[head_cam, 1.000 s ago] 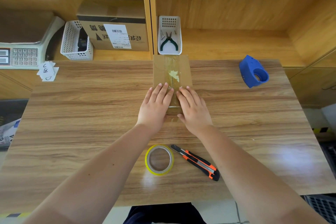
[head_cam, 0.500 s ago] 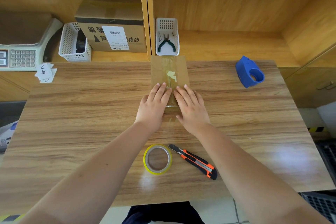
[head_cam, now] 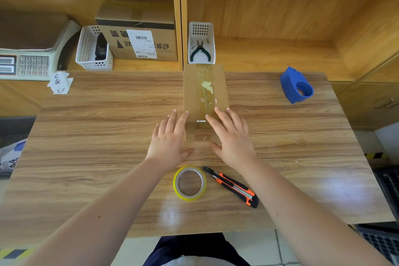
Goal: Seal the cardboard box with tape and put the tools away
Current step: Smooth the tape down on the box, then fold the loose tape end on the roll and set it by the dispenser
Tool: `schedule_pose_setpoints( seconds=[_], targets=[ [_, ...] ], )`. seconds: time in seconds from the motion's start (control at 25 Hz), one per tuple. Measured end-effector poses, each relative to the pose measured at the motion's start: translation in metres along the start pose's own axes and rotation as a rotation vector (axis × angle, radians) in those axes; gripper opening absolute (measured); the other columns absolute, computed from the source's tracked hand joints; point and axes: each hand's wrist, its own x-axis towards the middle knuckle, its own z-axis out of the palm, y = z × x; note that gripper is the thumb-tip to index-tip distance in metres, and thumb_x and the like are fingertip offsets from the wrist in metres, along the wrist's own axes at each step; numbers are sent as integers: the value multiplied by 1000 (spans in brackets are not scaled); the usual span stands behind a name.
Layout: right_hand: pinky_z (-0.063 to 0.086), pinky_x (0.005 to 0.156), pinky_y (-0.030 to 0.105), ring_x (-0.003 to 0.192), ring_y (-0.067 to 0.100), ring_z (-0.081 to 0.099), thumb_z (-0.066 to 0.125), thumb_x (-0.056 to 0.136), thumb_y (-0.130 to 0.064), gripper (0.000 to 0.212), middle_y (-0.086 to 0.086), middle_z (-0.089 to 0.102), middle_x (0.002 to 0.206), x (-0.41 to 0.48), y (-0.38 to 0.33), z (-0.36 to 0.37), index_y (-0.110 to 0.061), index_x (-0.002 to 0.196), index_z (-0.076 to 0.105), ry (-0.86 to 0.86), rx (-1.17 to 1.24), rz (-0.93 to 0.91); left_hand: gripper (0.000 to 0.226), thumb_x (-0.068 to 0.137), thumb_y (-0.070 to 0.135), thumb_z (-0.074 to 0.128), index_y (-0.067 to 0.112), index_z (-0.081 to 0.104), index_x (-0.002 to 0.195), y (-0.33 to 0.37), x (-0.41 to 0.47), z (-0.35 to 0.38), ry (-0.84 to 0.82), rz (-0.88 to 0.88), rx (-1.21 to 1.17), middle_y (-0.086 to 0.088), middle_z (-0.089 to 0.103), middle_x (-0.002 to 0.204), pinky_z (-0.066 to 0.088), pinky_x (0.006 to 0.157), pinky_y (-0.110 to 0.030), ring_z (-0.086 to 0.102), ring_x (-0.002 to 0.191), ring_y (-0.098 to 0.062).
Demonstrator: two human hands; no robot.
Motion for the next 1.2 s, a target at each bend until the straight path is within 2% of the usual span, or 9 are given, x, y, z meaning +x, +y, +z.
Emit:
schedule_pose_setpoints(
  seconds=[0.16,0.24,0.36,0.52,0.72,0.84,1.0,1.12,1.2],
  targets=[
    [35,102,53,141,35,25,66,73,7,74,9,36,153,-28,-4,16,-24,137,45,57,129,-51,99,84,48,67,34,-2,154,-12,-23,13,-136,-118,-259,-1,33,155,43,102,-42,43,133,-27],
    [37,99,51,140,34,28,62,70,13,75,9,39,151,-43,-7,28,-24,134,48,51,169,-72,91,87,46,64,34,3,154,-19,-34,23,-203,-156,-346,-1,40,151,43,102,-42,43,131,-26],
    [39,103,45,136,32,37,59,72,14,72,7,43,148,-62,-8,46,-22,134,49,-42,272,-50,72,92,40,59,32,21,152,-20,-49,35,-231,-135,-386,0,46,146,40,105,-38,40,133,-25],
    [37,106,25,131,14,46,46,85,10,68,-3,45,144,-85,-12,64,-27,142,42,-297,643,244,54,93,26,55,30,40,144,-13,-63,51,-211,-103,-427,4,50,143,39,101,-30,43,129,-21],
    [34,104,22,130,12,45,67,83,-7,71,-8,44,145,-97,-19,76,-32,143,39,-471,727,409,46,90,19,53,30,50,135,-6,-68,68,-217,-12,-363,6,55,136,32,108,-33,41,131,-19],
    [33,105,23,131,11,43,76,78,-17,76,-9,44,145,-98,-25,80,-29,143,39,-491,740,465,46,91,20,51,30,49,135,-1,-71,72,-227,5,-335,3,59,127,32,105,-32,42,128,-20],
    [35,106,30,127,17,47,80,75,-25,67,-1,52,136,-95,-34,90,-20,136,51,-472,716,506,46,92,24,49,29,45,138,7,-72,71,-232,51,-250,1,63,123,37,100,-34,46,122,-22],
    [41,95,26,114,16,56,79,75,-24,50,-1,62,122,-94,-37,94,-20,122,61,-419,735,562,57,92,25,48,37,30,145,19,-76,75,-394,-47,-491,7,67,117,55,84,-41,63,103,-22],
    [42,89,23,108,16,59,75,79,-18,38,-1,64,117,-93,-37,94,-19,116,64,-387,743,582,65,89,20,52,37,25,146,25,-77,76,-445,-114,-654,13,68,105,57,81,-43,68,94,-15]
  ],
)
